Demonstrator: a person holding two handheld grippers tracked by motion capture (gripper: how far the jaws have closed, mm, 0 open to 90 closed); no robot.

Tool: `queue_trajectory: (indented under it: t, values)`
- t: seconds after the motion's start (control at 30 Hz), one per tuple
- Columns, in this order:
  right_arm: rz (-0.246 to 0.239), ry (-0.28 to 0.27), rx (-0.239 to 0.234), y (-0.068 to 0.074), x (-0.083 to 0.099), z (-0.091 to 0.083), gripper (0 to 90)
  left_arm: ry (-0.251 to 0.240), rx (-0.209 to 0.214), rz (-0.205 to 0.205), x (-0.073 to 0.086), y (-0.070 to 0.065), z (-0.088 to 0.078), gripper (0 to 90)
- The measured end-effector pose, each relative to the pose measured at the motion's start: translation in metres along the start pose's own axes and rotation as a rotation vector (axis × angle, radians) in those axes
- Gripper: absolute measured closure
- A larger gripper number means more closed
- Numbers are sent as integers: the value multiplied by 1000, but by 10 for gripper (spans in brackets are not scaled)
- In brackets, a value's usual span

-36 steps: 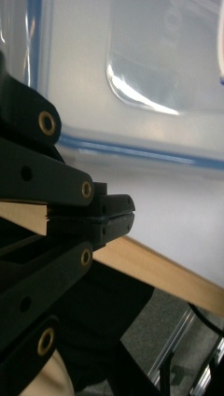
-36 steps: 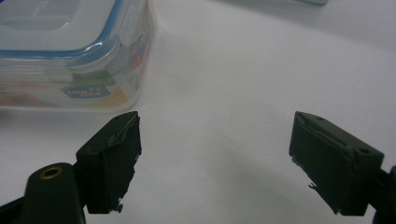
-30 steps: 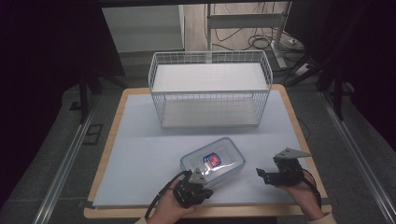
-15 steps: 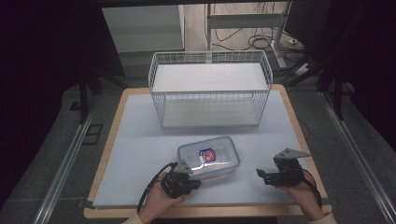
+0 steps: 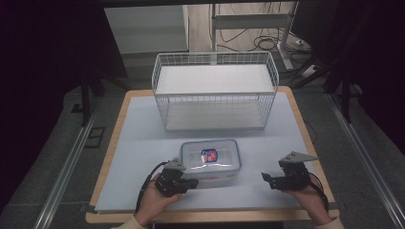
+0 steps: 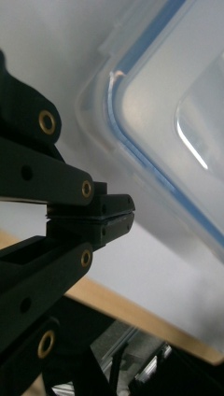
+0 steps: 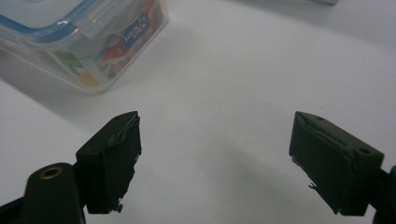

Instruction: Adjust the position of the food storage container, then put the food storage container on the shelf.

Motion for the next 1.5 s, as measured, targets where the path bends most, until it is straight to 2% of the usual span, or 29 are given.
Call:
queue_trajectory:
  t: [0.13,0.17,0.2,0.23,0.27,0.33,0.37,0.4,0.43,0.47,0.5,0.53,0.57,0.6,0.63,0.7,0.73,0.8,0.83,0.87,0.93,0.97,1.0,1.03,1.1,1.13,1.3,1.37,1.5]
  values:
    - [9,-14,-15,0,-3,-3,166,-63,-38,-11,-6,2,-23,894]
    - [9,-14,-15,0,-3,-3,166,-63,-38,-11,-6,2,-23,893]
    - [13,-14,-16,-1,-3,-2,166,-91,-65,-24,-9,9,-34,891]
    - [13,-14,-16,-1,-3,-2,166,-91,-65,-24,-9,9,-34,890]
    - [15,-11,-17,-1,-2,-2,166,-120,-93,-44,-13,20,-44,889]
    - [15,-12,-18,-1,-2,-1,166,-139,-114,-60,-15,30,-51,886]
    - [15,-13,-19,0,-3,-1,166,-139,-114,-60,-15,30,-51,882]
    - [14,-12,-21,0,-3,-1,166,-154,-143,-92,-15,45,-58,880]
    - [13,-13,-26,0,-4,0,166,-154,-143,-92,-15,45,-58,878]
    - [12,-13,-28,0,-4,1,166,-161,-158,-115,-13,55,-60,875]
    - [12,-13,-32,1,-5,1,166,-161,-158,-115,-13,55,-60,867]
    - [11,-13,-41,2,-5,2,166,-168,-183,-144,-10,66,-61,854]
    - [14,-12,-51,3,-5,2,166,-168,-183,-144,-10,66,-61,843]
    - [13,-12,-56,4,-5,3,166,-179,-191,-177,-8,71,-61,821]
    - [13,-13,-66,5,-5,2,166,-182,-194,-190,-8,73,-61,765]
    - [16,-18,-75,6,-6,2,166,-180,-212,-203,-7,76,-60,567]
    - [32,-29,-102,9,-10,2,166,-183,-227,-220,-7,79,-61,486]
    - [44,-41,-144,13,-16,2,160,-189,-203,-244,-8,79,-61,370]
    - [44,-41,-144,13,-16,2,160,-189,-203,-244,-8,79,-61,317]
    - [61,-49,-182,18,-22,3,138,-185,-187,-247,-9,79,-61,274]
    - [76,-44,-193,20,-24,3,125,-190,-180,-246,-10,79,-60,253]
    - [99,-43,-228,25,-31,4,118,-195,-156,-251,-11,78,-59,224]
    - [102,-44,-239,27,-34,4,115,-194,-152,-254,-12,79,-58,206]
    - [102,-44,-239,27,-34,4,115,-194,-152,-254,-12,79,-58,194]
    - [116,-39,-276,35,-42,4,100,-188,-141,-260,-13,79,-54,177]
    - [117,-28,-291,37,-44,5,99,-176,-114,-281,-13,80,-47,170]
    - [132,3,-316,43,-48,14,96,-168,-92,-301,-15,82,-39,161]
    - [145,12,-365,51,-55,21,93,-160,-72,-310,-17,84,-33,160]
    - [145,18,-372,56,-60,28,88,-142,-54,-323,-16,88,-27,147]
Point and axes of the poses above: each handheld gripper's, and its own axes: z roughly forward along the jaws, x roughly out of its underside, y roughly to its left, the point moved 10 cm from there along z, roughly forward along the jaws, and after that the axes turned 10 degrees about z, right-handed, at the moved point
